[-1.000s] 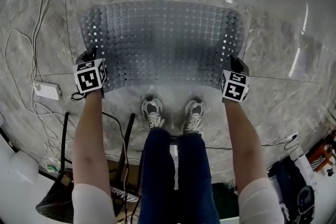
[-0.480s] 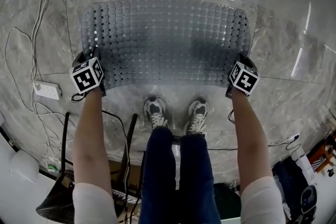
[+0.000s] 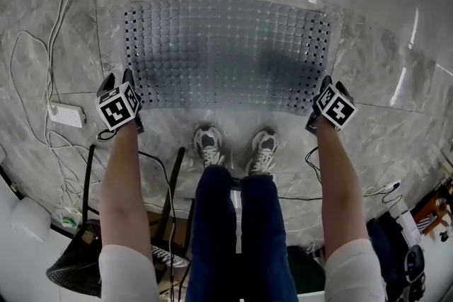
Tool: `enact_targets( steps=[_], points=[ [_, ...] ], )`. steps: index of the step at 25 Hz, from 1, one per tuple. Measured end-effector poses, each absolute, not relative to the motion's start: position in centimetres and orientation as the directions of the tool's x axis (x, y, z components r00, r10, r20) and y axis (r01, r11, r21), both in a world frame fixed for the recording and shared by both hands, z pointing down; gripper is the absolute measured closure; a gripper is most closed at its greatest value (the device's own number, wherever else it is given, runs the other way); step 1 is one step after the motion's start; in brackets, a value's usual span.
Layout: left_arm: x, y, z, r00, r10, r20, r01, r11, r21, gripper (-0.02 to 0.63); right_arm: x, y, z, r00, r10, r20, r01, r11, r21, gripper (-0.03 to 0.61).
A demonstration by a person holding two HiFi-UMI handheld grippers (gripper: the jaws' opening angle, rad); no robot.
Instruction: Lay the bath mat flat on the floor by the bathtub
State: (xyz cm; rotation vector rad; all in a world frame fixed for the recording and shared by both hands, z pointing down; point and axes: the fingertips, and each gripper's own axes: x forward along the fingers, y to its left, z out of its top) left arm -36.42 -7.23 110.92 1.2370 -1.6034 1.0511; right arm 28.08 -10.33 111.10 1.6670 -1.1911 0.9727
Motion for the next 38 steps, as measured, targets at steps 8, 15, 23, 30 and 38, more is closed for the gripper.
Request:
enact_targets(
  steps=[8, 15, 23, 30, 38],
  points=[
    [-33.3, -8.2, 106.7, -0.114, -0.289, 0.950, -0.986, 0.149, -0.073, 0.539, 24.5, -11.5, 107.8, 0.138, -0.325, 0.936, -0.986, -0.137, 0.098, 0.519],
    [-30.7, -9.8, 101.8, -0.038, -0.362, 0.931, -0.986, 0.167, 0.025, 0.575, 22.2, -12.3, 104.0, 0.013, -0.359, 0.933, -0.998, -0.069, -0.013, 0.543],
    [-27.8, -10.4, 94.9, 0.025, -0.418, 0.908, -0.975, 0.191, 0.114, 0.580, 20.9, -12.8, 96.4, -0.075, -0.407, 0.910, -0.989, -0.086, -0.120, 0.545],
    [-24.3, -11.1, 86.3, 0.092, -0.484, 0.870, -0.978, 0.119, 0.169, 0.579, 18.9, -12.7, 87.7, -0.171, -0.452, 0.876, -0.970, -0.081, -0.231, 0.545],
    [-21.3, -11.1, 75.7, 0.145, -0.566, 0.812, -0.980, 0.028, 0.195, 0.580, 16.8, -13.2, 77.2, -0.251, -0.511, 0.822, -0.959, 0.016, -0.282, 0.545]
  ],
)
